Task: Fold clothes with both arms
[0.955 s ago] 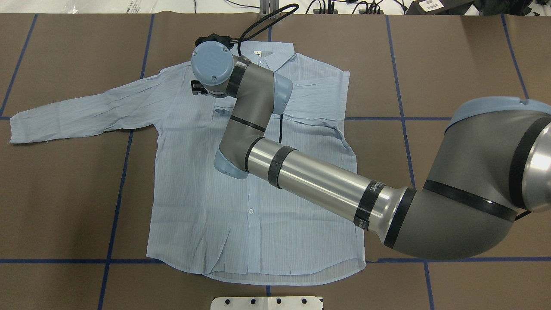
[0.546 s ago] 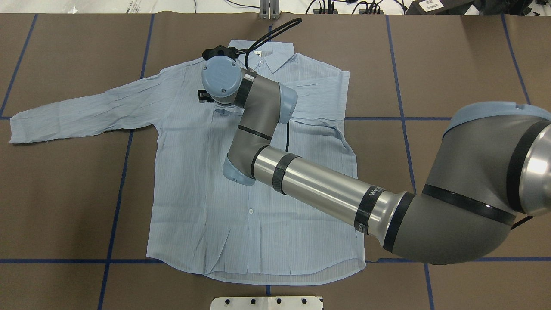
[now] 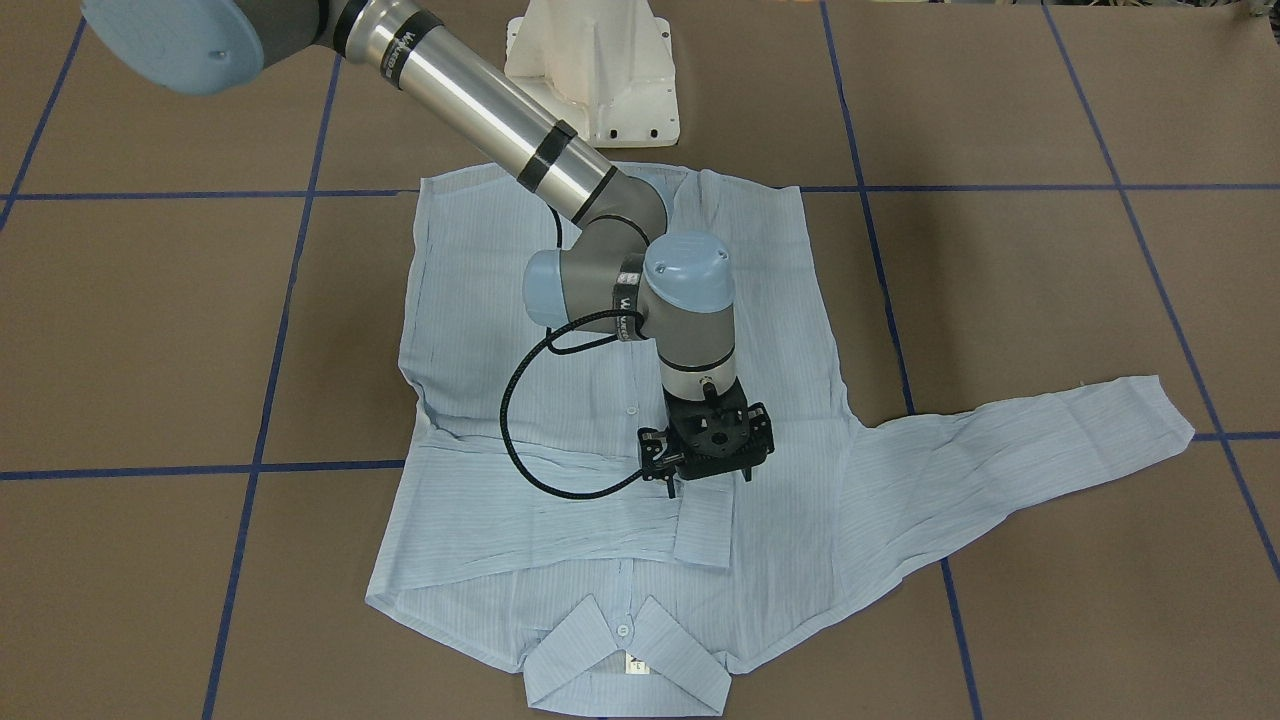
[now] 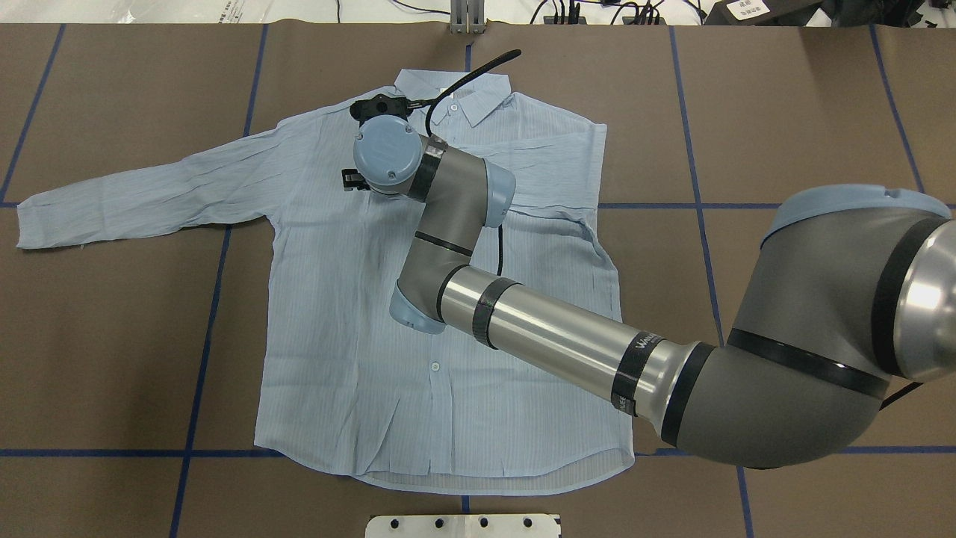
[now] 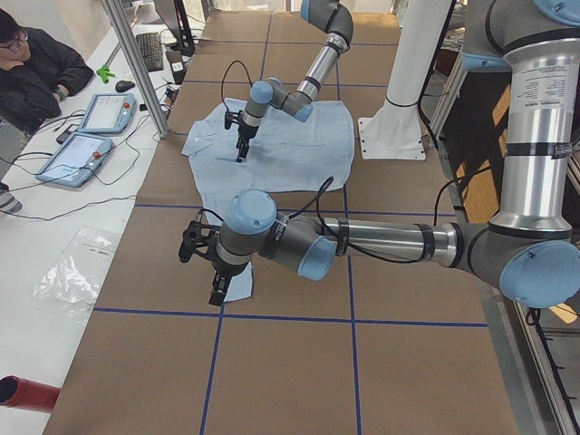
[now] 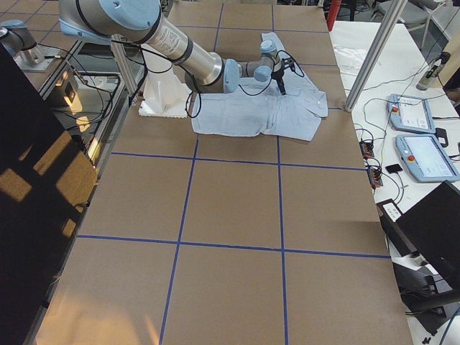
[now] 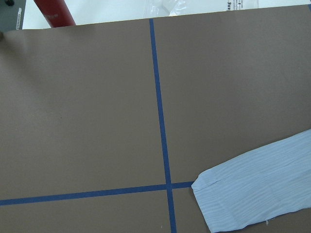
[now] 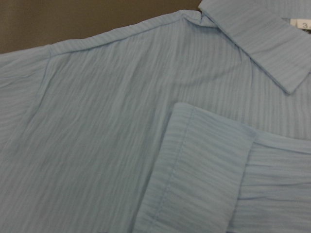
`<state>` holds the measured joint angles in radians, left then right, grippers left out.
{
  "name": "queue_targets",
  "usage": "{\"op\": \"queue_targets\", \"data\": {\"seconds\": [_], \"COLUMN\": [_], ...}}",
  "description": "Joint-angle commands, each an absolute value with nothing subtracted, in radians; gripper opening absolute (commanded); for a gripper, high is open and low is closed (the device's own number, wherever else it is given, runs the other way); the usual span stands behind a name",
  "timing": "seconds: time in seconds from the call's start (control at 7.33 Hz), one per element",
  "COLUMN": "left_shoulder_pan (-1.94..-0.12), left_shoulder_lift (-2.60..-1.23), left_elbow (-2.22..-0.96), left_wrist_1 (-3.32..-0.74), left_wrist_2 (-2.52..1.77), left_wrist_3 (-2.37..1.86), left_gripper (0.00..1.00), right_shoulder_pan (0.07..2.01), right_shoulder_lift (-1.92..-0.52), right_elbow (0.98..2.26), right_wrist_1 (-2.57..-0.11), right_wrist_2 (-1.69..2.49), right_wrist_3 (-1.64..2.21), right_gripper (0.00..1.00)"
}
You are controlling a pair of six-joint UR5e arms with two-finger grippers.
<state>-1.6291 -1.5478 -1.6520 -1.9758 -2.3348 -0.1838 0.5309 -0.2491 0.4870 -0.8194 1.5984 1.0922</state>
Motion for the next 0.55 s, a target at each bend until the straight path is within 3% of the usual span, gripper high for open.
{"op": "queue_targets", "data": {"seconds": [0.0,0.41], "left_shoulder_pan": [-1.631,-1.629], "left_shoulder_lift": [-1.548,-1.546], "left_elbow": [-1.654,-1.652], "left_wrist_1": [-1.976,-1.976], "left_wrist_2": [-2.335,-2.335], "left_wrist_3": [-0.183,-0.178], "left_gripper": [0.99,0.99], "right_shoulder_pan": [0.526,0.522], "right_shoulder_lift": [-0.244,-0.238], "right_elbow": [0.471,0.466], "right_wrist_1": [-0.790,-0.772], "right_wrist_2": [1.597,1.592], "right_wrist_3": [1.091,1.091], "right_gripper": [0.95,0.95]}}
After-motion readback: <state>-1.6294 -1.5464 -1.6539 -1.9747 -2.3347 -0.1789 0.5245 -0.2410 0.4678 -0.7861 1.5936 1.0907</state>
